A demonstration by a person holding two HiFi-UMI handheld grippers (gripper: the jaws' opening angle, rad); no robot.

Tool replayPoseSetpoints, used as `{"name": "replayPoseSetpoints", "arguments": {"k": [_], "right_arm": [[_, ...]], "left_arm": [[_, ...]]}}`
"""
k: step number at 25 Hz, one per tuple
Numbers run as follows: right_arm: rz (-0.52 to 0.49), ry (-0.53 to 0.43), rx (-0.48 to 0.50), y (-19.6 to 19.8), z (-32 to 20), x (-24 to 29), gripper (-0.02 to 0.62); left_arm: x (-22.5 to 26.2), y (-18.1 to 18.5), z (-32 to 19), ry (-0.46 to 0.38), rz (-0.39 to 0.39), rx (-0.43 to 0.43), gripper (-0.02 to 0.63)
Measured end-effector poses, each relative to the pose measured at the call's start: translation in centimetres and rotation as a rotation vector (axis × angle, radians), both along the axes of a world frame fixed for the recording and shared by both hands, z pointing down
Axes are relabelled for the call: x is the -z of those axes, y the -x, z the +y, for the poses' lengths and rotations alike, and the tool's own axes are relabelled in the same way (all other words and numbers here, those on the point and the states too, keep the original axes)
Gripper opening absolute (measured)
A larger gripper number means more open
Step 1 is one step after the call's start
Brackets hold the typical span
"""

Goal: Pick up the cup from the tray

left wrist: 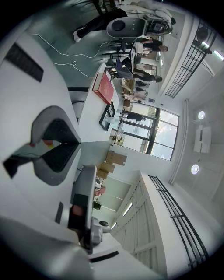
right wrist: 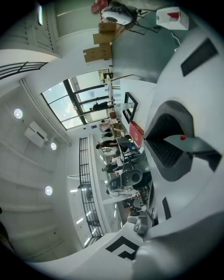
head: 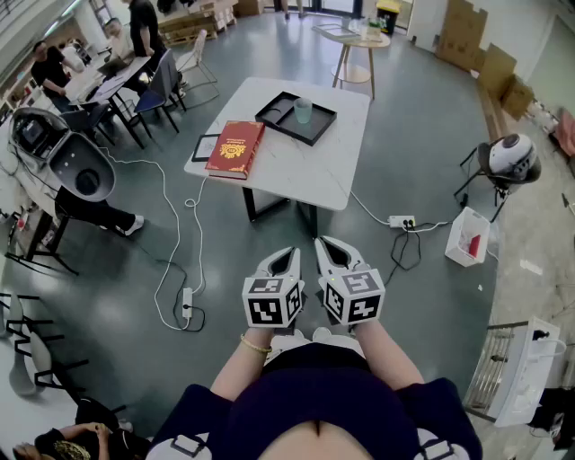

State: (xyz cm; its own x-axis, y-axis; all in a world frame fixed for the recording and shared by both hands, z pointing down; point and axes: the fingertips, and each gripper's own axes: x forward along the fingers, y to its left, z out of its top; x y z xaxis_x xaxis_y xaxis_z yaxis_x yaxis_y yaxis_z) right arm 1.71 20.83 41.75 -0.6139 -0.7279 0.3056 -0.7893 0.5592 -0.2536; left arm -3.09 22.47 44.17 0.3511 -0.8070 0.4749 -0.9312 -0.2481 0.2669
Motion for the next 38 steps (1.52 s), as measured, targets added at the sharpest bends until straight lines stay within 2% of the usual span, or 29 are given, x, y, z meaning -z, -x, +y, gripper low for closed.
{"name": "replayPoseSetpoints", "arguments": {"k": [11, 17, 29, 34, 38], "right_arm": [[-0.020, -0.008, 0.021, 0.3, -0.5, -0.1, 0.009], [0.011, -0.015, -0.001, 0.8, -0.7, -0.2, 0.009], [-0.007, 0.015, 0.003, 4.0, -0.1, -1.0, 0.009], [0.036, -0.007, 0.007, 5.2, 0.2, -1.5, 0.009], [0.042, -0.001, 0.011, 6.0, 0.3, -1.9, 0.009]], "left_arm": [[0.2, 0.3, -0.7, -0.001, -0.018, -0.003, 0.009], [0.2, 1.0, -0.8, -0.001, -0.031, -0.015, 0.009], [-0.9, 4.0, -0.5, 0.004, -0.046, -0.035, 0.009], [-1.1, 5.2, -0.8, -0.020, -0.031, -0.023, 0.009], [-1.4, 5.5, -0.8, -0.008, 0.001, -0.046, 0.009]]}}
